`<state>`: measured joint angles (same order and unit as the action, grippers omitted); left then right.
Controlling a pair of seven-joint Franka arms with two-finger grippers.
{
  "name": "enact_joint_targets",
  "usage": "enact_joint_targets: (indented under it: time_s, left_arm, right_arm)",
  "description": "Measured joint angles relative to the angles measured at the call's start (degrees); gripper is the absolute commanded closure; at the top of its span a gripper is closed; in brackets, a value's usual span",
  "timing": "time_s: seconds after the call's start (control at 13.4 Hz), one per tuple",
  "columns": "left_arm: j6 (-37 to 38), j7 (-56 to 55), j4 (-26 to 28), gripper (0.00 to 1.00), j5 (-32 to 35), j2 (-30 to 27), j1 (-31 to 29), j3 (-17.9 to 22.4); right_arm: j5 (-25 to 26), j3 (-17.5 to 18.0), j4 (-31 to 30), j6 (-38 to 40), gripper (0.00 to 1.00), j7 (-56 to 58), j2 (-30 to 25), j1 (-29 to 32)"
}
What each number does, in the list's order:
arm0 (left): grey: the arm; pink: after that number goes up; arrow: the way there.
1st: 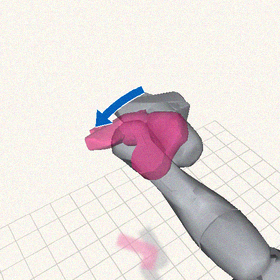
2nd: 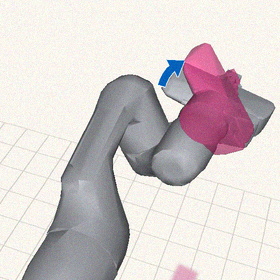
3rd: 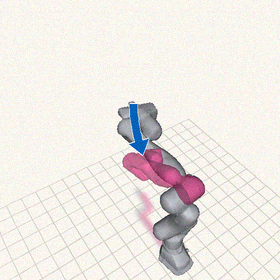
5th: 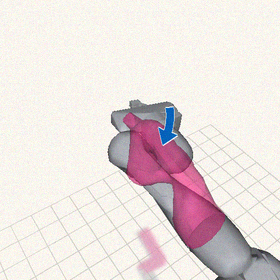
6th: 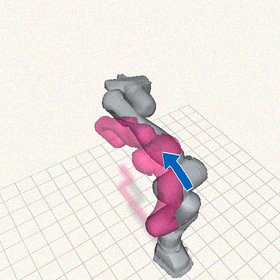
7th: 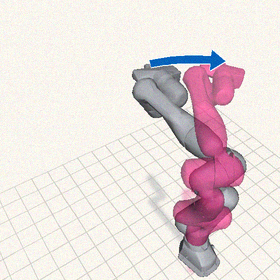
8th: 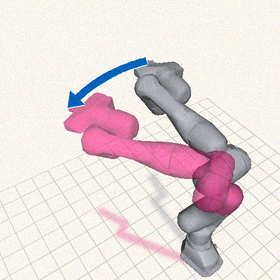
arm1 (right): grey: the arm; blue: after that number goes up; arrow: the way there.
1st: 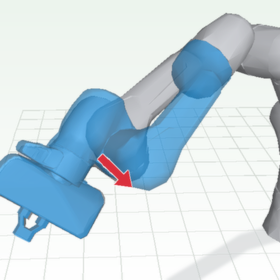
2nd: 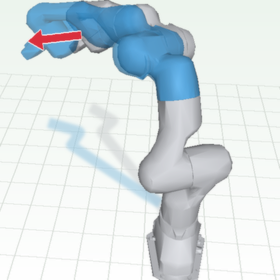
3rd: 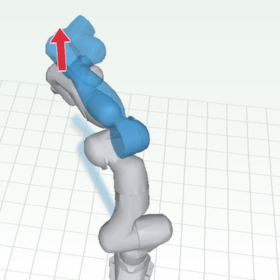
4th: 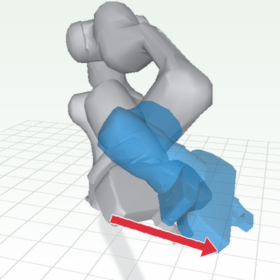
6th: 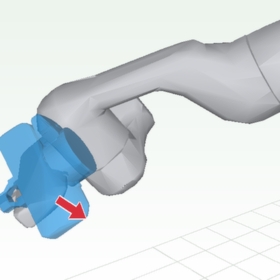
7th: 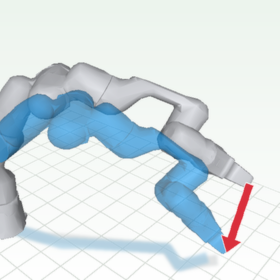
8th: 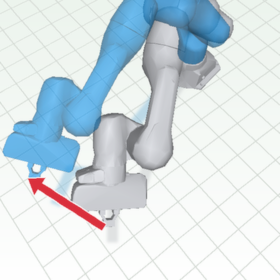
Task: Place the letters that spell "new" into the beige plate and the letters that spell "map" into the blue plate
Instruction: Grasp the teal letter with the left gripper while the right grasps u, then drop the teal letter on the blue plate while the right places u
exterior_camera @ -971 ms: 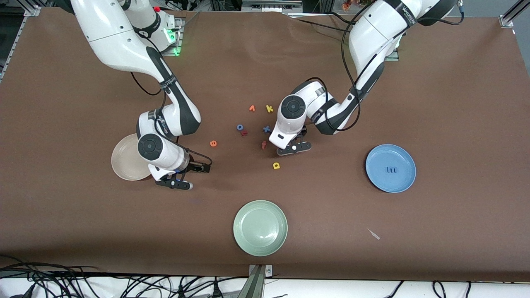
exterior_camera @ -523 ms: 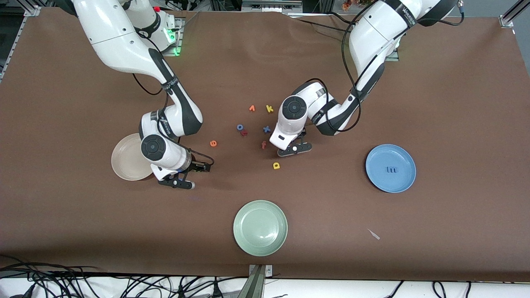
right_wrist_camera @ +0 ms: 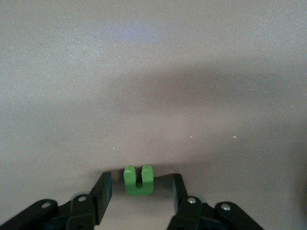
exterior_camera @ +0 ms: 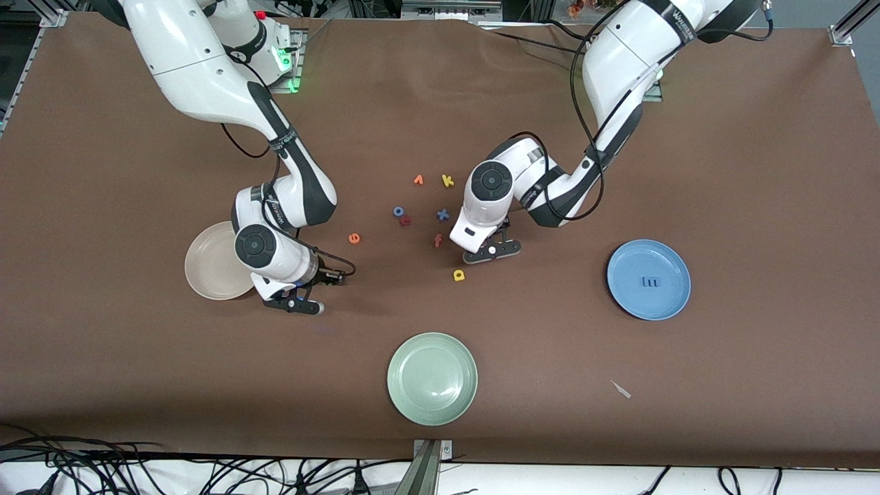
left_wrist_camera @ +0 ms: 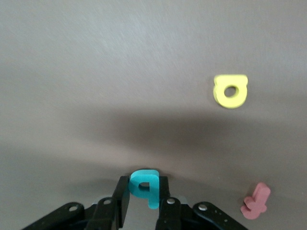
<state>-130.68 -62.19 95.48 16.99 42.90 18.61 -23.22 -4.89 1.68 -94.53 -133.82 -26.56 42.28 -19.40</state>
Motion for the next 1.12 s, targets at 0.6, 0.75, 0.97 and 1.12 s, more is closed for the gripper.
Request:
enact_joint_targets:
  time_s: [0.6, 0.75, 0.97, 1.12]
  left_arm:
    - [15.74, 20.92, -0.66, 0.94, 0.34, -7.17, -8.88, 0.08]
    - [17.61, 28.22, -0.66, 0.94, 0.35, -8.6, -12.33, 0.15]
    - [18.49, 39.72, -0.65, 0.94, 0.36, -9.24, -18.13, 0.33]
    - [18.5, 46.27, -0.26, 0.93, 1.56, -9.14, -21.74, 0.66]
  right_arm:
    - [0.0, -0.09, 0.34, 0.05, 0.74, -0.17, -0.01, 0.02]
    - [0.0, -0.09, 0.37, 0.11, 0.8, -0.19, -0.01, 0.02]
    - [0.0, -0.07, 0.76, 0.1, 0.84, -0.19, 0.05, -0.03]
    - [0.0, -0.08, 2.34, 1.82, 0.85, -0.14, 0.07, -0.04]
